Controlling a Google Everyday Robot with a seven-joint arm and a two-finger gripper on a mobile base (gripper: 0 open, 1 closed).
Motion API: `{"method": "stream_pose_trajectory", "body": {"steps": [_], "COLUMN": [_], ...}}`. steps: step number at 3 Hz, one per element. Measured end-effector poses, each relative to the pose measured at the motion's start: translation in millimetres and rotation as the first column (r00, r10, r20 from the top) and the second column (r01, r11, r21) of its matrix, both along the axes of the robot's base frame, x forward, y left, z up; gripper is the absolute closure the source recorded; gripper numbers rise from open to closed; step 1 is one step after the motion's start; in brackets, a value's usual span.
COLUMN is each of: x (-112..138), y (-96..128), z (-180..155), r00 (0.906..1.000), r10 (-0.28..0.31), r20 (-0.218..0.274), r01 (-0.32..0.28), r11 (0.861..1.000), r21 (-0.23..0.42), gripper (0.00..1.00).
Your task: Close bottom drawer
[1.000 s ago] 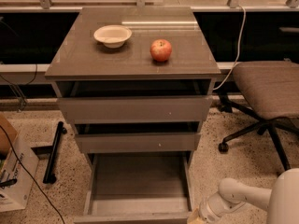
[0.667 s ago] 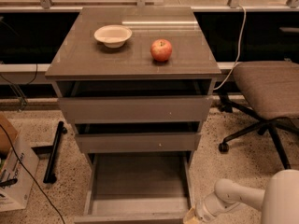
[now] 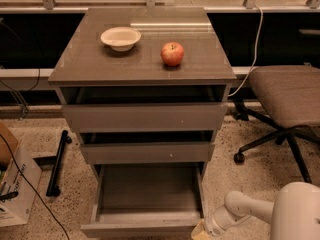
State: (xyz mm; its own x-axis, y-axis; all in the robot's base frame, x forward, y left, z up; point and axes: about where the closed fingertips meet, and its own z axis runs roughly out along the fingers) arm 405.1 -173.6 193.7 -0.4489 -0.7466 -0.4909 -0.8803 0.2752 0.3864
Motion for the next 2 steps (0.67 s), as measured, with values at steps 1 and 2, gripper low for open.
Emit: {"method": "stream_pose_trajectory", "body": {"steps": [1, 2], "x": [9, 18], "y": [7, 22], "z": [-9, -23], "r00": [0.9997, 0.9977], "r10": [0.006, 0.047], "r20": [0.025, 0.05], "r01": [-0.005, -0.045], "r11": [0.999, 0.998], "r21": [-0.037, -0.043], "gripper": [1.0, 1.0]}}
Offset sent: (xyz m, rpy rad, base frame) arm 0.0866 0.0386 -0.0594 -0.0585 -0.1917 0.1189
